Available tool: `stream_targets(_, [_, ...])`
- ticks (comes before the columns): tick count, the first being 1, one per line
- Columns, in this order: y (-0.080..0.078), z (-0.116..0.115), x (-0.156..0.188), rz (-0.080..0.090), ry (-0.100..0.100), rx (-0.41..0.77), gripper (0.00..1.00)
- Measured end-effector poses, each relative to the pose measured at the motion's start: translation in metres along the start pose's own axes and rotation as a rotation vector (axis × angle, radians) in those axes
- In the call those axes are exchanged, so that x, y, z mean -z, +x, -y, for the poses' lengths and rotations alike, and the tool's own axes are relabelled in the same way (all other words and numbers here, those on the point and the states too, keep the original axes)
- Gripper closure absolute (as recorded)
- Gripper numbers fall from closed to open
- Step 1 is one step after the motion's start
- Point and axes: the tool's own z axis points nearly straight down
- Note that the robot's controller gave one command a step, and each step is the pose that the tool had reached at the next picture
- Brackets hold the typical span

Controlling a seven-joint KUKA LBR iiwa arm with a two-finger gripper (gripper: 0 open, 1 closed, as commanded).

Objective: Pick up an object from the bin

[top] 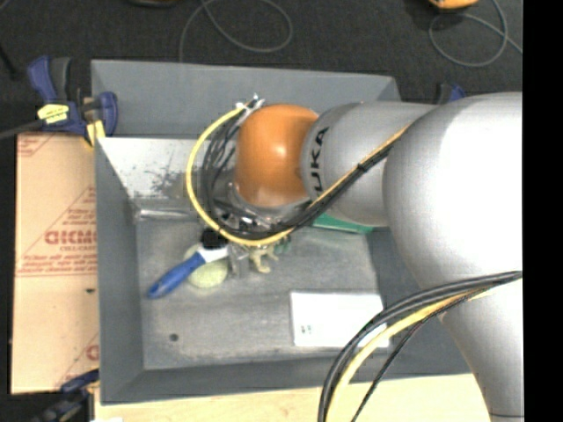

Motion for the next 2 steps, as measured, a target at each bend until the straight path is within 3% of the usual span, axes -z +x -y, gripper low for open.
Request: stream_targets(2, [0.0005,0.0004,0.0053,-0.016,-0.002,0.003,1.00])
